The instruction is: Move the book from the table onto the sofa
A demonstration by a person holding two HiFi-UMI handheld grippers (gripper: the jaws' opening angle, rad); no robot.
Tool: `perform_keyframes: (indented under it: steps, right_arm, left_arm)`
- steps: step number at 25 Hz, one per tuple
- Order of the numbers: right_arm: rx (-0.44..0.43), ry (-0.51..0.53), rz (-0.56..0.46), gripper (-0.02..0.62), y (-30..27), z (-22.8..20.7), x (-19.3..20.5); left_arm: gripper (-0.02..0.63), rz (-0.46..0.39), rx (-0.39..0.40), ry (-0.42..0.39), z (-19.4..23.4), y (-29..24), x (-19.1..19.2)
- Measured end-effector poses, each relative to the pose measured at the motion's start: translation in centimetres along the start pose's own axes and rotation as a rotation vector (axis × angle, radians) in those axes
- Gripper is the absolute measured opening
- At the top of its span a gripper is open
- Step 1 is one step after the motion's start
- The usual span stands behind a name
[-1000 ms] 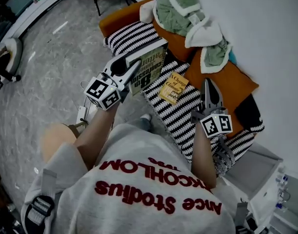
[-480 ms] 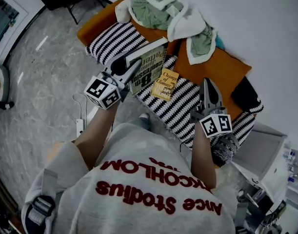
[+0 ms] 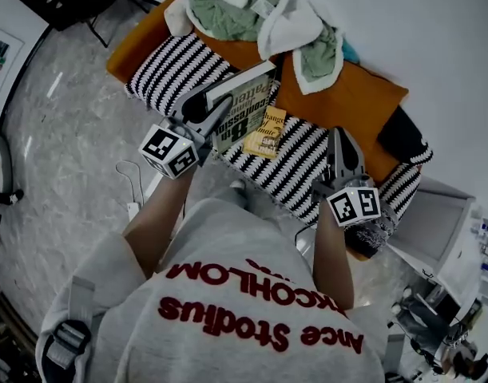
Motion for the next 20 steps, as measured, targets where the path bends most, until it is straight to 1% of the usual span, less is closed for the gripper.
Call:
perform_keyframes:
  steps: [8, 16, 20]
  right_arm:
    - [0.059, -0.009, 0.02, 0.029, -0.3, -0.7, 1.5]
    - [0.098, -0.042, 0.073, 0.029, -1.0, -0.6, 4.7]
    - [0.108, -0.045, 0.074, 0.028, -2.1, -0.6, 5.8]
  left_arm:
    - [0.176, 0.048, 0.034, 0.039, 1.8, -1.4, 2.0]
    - [0.176, 0.116, 0.062, 0.093, 3.7, -1.9, 5.1]
    - [0.176, 0.135, 0.092, 0.108, 4.9, -2.6, 6.1]
Point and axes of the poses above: the fingertips, and each gripper's own axes: y backward along the fingers, z to its left, x out of its underside, the point moved 5 cm from there along y, backward along the fingers, and after that the axes turned 13 degrees about -z, right-handed, at the moved point
